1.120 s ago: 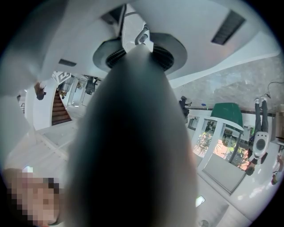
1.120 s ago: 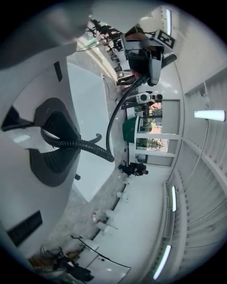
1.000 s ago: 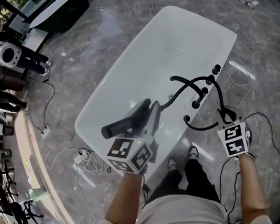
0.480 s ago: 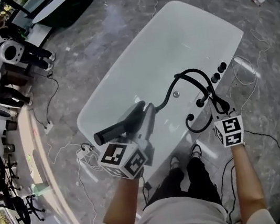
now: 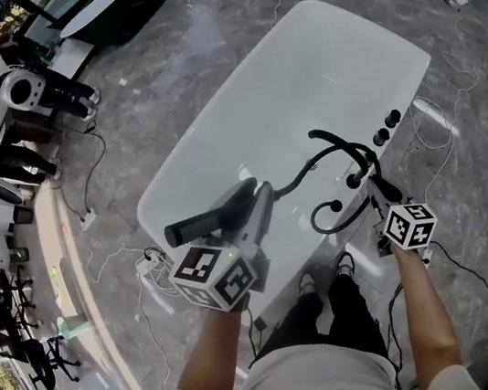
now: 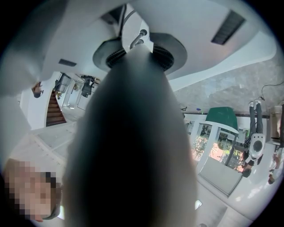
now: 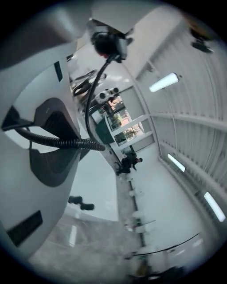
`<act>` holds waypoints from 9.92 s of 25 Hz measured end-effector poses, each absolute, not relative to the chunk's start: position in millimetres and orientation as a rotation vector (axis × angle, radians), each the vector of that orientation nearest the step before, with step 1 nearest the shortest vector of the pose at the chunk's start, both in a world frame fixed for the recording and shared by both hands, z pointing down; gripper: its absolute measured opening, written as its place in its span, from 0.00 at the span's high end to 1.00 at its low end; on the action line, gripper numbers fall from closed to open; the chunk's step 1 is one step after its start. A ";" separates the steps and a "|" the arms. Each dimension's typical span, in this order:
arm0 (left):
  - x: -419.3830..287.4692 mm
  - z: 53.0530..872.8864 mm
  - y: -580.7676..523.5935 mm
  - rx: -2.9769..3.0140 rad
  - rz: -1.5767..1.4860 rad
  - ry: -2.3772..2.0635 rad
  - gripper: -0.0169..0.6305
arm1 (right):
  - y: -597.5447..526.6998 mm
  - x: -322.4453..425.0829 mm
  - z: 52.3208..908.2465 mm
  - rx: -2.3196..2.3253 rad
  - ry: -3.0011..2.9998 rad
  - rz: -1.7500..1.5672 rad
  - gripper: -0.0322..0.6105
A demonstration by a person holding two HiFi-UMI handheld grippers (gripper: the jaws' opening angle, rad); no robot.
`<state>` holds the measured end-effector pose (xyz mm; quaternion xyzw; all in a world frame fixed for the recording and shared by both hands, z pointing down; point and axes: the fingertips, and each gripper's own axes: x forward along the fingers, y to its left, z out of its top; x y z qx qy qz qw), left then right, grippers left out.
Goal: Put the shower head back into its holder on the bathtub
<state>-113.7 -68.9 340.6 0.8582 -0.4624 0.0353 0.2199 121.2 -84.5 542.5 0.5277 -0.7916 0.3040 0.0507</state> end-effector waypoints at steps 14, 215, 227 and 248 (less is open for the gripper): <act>-102.3 338.4 -75.2 2.401 0.062 -1.246 0.82 | -108.1 121.4 444.9 1.724 -2.340 0.349 0.85; -18.3 431.3 -28.8 2.518 0.442 -0.894 0.82 | 35.0 93.0 615.5 1.533 -2.222 0.800 0.75; 34.4 606.2 -60.1 2.481 0.683 -0.941 0.82 | 14.9 115.8 576.8 1.567 -2.390 0.816 0.75; 69.3 772.0 -69.6 2.512 0.805 -0.969 0.82 | 3.8 136.4 637.7 1.541 -2.404 0.880 0.75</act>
